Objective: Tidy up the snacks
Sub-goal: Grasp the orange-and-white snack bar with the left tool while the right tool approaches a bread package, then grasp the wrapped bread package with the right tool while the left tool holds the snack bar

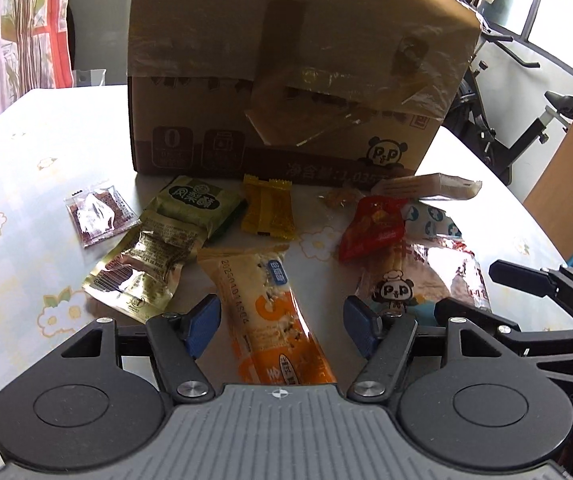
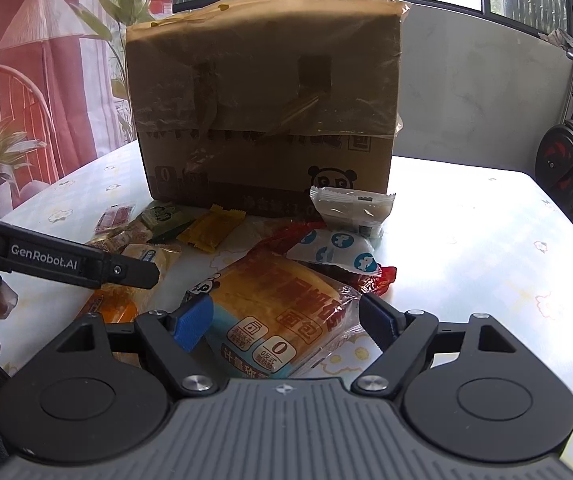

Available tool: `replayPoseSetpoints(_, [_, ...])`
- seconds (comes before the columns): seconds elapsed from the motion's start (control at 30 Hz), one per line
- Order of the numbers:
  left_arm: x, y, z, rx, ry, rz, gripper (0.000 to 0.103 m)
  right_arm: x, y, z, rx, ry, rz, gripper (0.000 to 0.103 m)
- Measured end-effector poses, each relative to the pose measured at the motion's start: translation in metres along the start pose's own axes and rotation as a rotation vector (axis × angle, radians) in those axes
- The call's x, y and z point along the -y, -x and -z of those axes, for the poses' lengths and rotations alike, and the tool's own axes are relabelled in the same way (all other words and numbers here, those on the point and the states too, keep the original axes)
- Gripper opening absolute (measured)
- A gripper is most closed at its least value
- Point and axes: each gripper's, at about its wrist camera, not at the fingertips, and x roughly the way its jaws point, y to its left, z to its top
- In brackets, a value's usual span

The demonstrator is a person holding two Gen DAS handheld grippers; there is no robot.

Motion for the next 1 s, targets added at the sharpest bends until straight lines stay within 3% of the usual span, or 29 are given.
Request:
replayPoseSetpoints(0.1, [0.002, -0.005, 0.005, -0.013, -0.010, -0.027, 0.069, -0.001, 0.001, 0.000, -0.003, 0.008, 0.005, 0.083])
replayPoseSetpoints(0.17, [-0.002, -0.006, 0.008, -0.019, -0.009, -0.033, 0.049, -0.002, 0.001, 0.001, -0.005, 0.011, 0.008, 0.083])
replayPoseSetpoints(0.27, [-0.007, -0.003, 0.010, 0.006, -0.017, -0.043, 0.041, -0.002, -0.001, 0.001, -0.013, 0.017, 0.004, 0.086])
replayPoseSetpoints(0.67, [-0.021, 0.003, 0.009, 0.024, 0.027, -0.053, 0.040, -0.004, -0.025, -0.014, -0.021, 0.239, -0.131, 0.097])
replayPoseSetpoints(0.8, [-0.026, 0.003, 0.008, 0.028, 0.045, -0.061, 0.040, 0.004, -0.039, -0.018, -0.078, 0.219, -0.198, 0.100])
replayPoseSetpoints(1.0, [-0.027, 0.004, 0.009, 0.031, 0.052, -0.058, 0.040, -0.001, -0.033, -0.016, -0.117, 0.171, -0.180, 0.100])
